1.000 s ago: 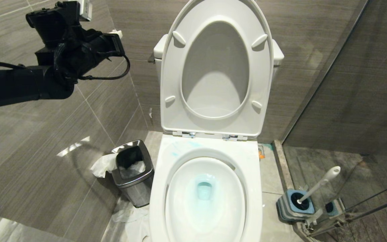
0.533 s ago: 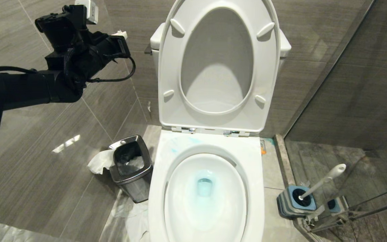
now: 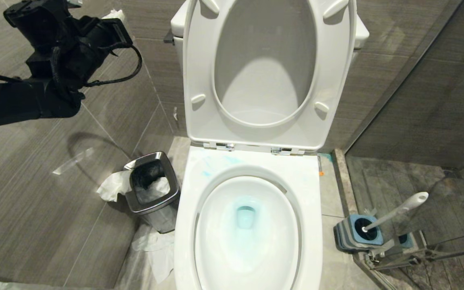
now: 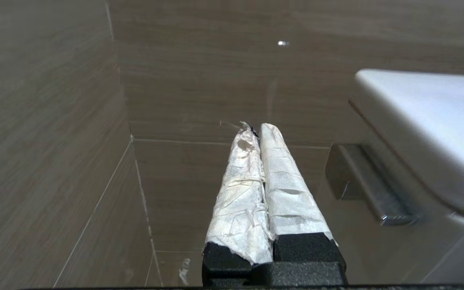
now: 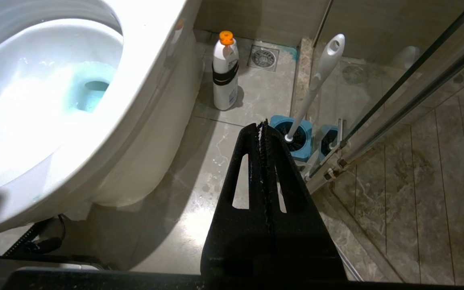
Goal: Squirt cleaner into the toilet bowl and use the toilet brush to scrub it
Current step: Flush the toilet
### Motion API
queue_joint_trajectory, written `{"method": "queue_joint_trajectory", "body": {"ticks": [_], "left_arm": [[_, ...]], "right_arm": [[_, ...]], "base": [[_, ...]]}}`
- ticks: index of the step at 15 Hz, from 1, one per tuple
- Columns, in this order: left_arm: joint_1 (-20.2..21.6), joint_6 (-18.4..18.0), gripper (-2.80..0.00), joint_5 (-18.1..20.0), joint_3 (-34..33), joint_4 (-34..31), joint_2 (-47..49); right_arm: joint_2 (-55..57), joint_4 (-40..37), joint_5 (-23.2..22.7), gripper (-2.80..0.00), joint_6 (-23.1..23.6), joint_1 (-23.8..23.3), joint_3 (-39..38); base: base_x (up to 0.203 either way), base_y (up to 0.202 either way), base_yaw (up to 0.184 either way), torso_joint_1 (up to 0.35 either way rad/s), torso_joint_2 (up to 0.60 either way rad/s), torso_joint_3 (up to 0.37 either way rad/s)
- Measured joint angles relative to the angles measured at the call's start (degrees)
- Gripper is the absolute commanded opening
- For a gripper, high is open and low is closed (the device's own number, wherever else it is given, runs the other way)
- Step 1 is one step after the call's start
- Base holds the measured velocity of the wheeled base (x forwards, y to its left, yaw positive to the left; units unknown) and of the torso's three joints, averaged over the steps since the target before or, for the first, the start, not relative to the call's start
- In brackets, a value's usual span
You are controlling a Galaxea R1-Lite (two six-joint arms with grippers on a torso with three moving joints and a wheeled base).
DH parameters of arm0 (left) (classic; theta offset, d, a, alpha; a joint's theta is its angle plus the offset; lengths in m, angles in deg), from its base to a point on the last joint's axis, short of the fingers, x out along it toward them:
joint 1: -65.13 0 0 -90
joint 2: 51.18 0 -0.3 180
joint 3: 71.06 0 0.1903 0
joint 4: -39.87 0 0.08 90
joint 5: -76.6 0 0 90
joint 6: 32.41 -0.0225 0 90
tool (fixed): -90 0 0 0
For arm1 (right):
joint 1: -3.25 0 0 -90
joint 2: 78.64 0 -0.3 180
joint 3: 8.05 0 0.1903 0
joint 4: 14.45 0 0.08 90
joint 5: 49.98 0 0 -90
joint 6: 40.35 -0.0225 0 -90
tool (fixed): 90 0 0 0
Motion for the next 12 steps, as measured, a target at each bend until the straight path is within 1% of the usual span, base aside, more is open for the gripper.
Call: {"method": "queue_joint_trajectory", "body": {"ticks": [3, 8, 12], "left_arm": [[0.0, 0.1, -2.80, 0.1, 0.0, -0.1, -1.4], [-2.0, 0.0, -2.80, -1.2, 0.0, -0.1, -2.5], [-3.2, 0.0, -2.80, -0.8, 0.0, -0.2, -4.2]], "right_arm": [[0.0, 0.0, 0.0, -2.80, 0.0, 0.0, 0.0], [0.0, 0.0, 0.0, -2.80, 0.0, 0.0, 0.0], [0.0, 0.0, 0.0, -2.80, 0.0, 0.0, 0.0]], "base": [[0.000, 0.000, 0.000, 0.001, 0.00, -0.070], [0.000, 0.000, 0.000, 0.002, 0.00, -0.170], [0.000, 0.000, 0.000, 0.002, 0.00, -0.028]]}}
